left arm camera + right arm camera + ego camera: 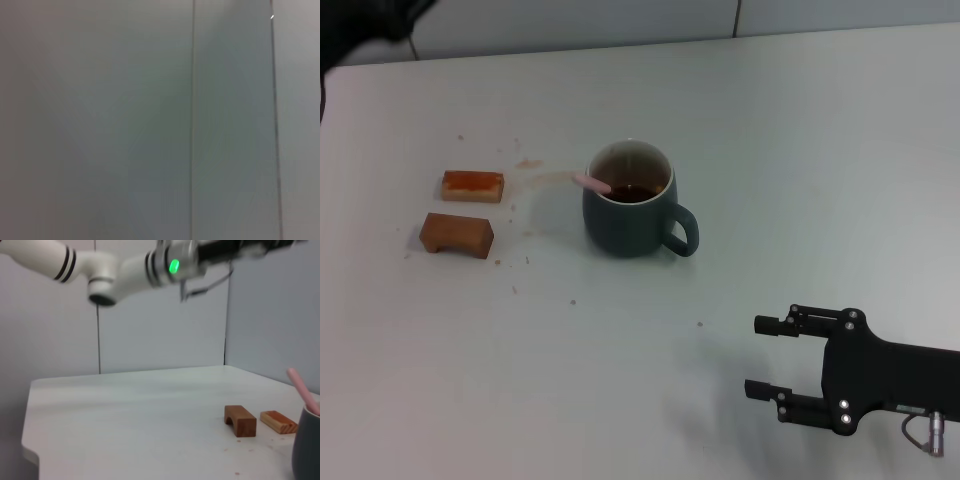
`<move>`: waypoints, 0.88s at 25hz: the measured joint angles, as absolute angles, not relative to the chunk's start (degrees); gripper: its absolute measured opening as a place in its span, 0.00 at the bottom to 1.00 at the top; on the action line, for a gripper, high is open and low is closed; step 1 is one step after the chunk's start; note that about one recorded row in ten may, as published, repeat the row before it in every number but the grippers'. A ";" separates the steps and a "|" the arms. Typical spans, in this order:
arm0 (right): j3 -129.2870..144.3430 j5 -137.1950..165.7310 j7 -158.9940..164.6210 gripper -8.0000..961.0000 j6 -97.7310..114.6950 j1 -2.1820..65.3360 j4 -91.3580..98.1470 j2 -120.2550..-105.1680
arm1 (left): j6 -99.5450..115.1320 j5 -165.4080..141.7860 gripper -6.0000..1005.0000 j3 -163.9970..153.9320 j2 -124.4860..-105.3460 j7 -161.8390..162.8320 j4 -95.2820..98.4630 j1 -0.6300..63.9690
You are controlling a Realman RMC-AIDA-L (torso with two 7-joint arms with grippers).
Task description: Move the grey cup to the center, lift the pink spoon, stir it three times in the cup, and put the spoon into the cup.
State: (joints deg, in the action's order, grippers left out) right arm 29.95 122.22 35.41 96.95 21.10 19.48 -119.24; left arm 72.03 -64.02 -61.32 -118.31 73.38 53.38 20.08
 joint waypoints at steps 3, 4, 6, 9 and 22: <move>29.72 122.11 35.39 0.68 96.80 21.18 19.66 -119.18 | 76.49 -62.97 0.57 -58.87 -118.31 53.26 37.32 18.83; 29.58 122.08 35.39 0.68 96.75 21.22 19.69 -119.18 | 76.49 -62.97 0.56 -58.87 -118.31 53.26 37.32 18.83; 29.22 122.07 35.37 0.68 96.71 21.27 19.69 -119.18 | 77.74 -62.96 0.56 -58.87 -118.27 49.09 33.35 18.29; 28.37 122.07 35.36 0.68 96.65 21.27 19.69 -119.18 | 82.18 -63.00 0.59 -58.67 -117.96 41.58 24.70 16.48; 26.22 121.92 34.97 0.68 95.26 19.76 19.44 -119.20 | 90.93 -64.88 0.81 -61.13 -118.19 25.93 9.46 9.00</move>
